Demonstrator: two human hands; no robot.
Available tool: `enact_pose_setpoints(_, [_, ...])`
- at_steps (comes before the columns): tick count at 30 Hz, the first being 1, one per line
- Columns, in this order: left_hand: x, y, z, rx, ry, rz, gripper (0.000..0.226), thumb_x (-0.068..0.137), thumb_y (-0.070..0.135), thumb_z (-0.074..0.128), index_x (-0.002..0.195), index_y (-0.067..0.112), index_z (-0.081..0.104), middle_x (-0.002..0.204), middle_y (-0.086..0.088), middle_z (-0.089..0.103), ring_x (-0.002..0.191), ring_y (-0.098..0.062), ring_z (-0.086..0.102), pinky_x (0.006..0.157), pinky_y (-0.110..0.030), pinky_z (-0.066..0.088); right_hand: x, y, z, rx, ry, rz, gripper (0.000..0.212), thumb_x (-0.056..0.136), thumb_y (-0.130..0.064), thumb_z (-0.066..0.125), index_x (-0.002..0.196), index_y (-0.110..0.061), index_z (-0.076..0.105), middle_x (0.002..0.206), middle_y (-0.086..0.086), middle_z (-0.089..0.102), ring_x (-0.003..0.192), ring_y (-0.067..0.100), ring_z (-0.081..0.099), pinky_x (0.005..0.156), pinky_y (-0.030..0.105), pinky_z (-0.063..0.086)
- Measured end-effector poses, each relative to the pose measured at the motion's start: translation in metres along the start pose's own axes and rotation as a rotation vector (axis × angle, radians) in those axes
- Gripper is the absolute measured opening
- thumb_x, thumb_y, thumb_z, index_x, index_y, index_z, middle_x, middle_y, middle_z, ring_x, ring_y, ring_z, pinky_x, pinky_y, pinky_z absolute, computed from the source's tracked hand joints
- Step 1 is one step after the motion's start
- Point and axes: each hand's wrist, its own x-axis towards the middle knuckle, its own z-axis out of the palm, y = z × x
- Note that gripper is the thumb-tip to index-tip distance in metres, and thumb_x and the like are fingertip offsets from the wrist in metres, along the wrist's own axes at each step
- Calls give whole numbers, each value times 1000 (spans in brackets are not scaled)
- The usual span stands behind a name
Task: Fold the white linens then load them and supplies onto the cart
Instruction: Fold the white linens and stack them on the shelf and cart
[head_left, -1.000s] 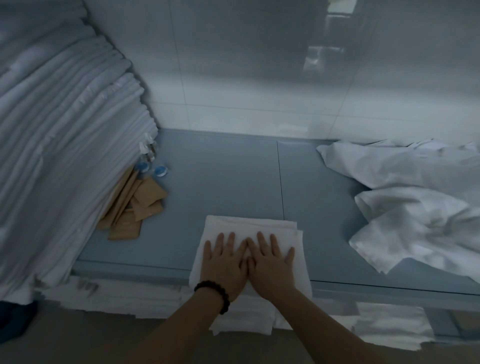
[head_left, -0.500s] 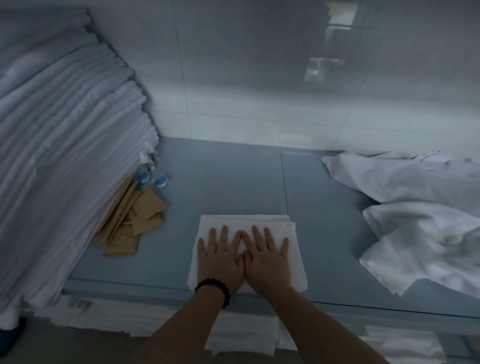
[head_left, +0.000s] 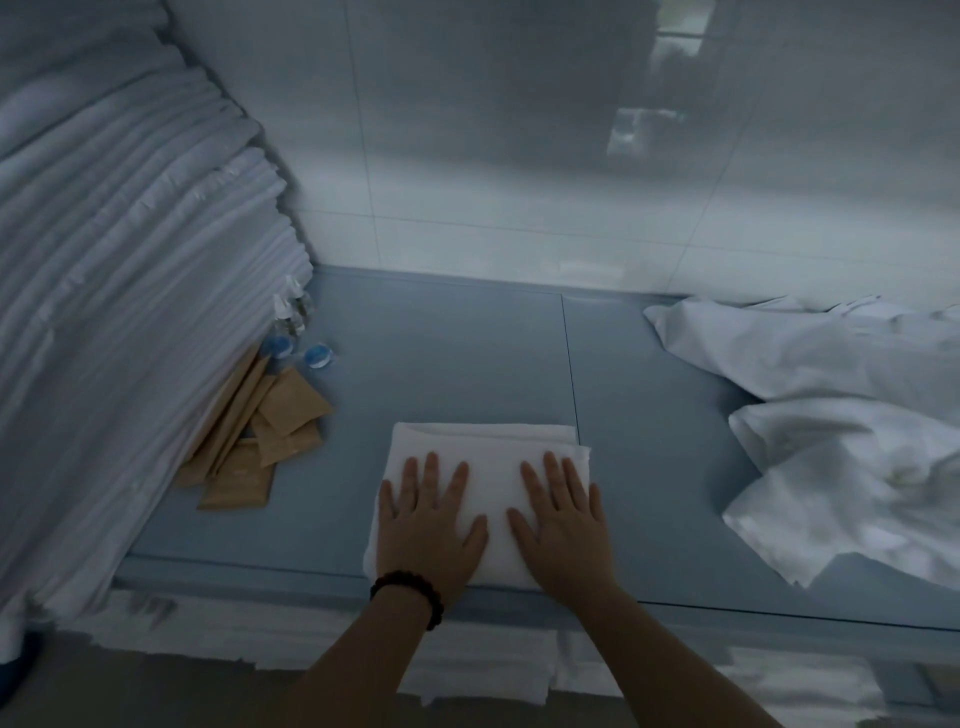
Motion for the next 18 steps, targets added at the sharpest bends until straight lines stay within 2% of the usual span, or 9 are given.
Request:
enact_pose_setpoints(2, [3,3,-4,-4,-38,-33,70,90,62,20,152,37,-3,162,-1,-6,148,-24,-8,116,-52,-6,3,-3,-5,-12,-28,9,64,96,-59,14,153,-33,0,162,0,-7,148,21,-11,117,47,-7])
enact_pose_setpoints(4, [6,9,-11,-13,-25,-65,66,91,54,27,152,34,13,162,-3,6,148,-24,0,115,-52,-6,8,-11,-10,-14,-46,17,60,99,-55,16,153,-31,6,162,2,-2,148,25,-7,116,51,-9])
enact_pose_setpoints(7, [19,16,-21,1,31,1,58,92,40,33,149,28,27,160,-5,17,148,-26,1,110,-48,-21,19,-31,-13,7,-81,-110,55,101,-47,18,153,-33,8,162,-1,1,148,23,-6,114,56,-11])
enact_pose_setpoints(8, [24,16,-22,11,23,44,58,93,36,33,150,28,26,160,-4,15,148,-26,-2,110,-47,-23,22,-36,-12,-2,-98,-169,56,101,-45,19,153,-31,4,162,-1,-1,148,22,-8,114,57,-11])
enact_pose_setpoints(10, [33,13,-20,32,-12,88,57,96,33,29,152,28,18,161,-3,10,148,-26,-5,114,-47,-17,28,-42,-10,-23,-108,-229,59,101,-42,19,153,-27,-3,162,-3,-7,147,22,-13,115,58,-11])
enact_pose_setpoints(13, [38,2,-12,26,-41,86,61,96,37,26,153,29,8,162,-5,4,148,-27,-3,117,-46,-9,32,-42,-3,-8,-48,-250,56,101,-42,17,153,-31,-1,162,-6,-4,147,19,-13,115,53,-14])
enact_pose_setpoints(15, [41,-10,-9,51,-43,104,65,95,47,25,153,29,4,162,-6,1,148,-27,-2,117,-45,-6,34,-35,-1,8,-24,-264,55,101,-45,18,153,-35,4,161,-7,0,148,17,-9,115,48,-15])
enact_pose_setpoints(18, [44,-29,-6,37,-63,72,75,91,65,21,153,31,-4,161,-6,-6,148,-23,-4,118,-42,-4,39,-18,-1,-34,-6,-196,62,97,-58,15,153,-34,2,161,-6,-3,148,16,-9,117,43,-14])
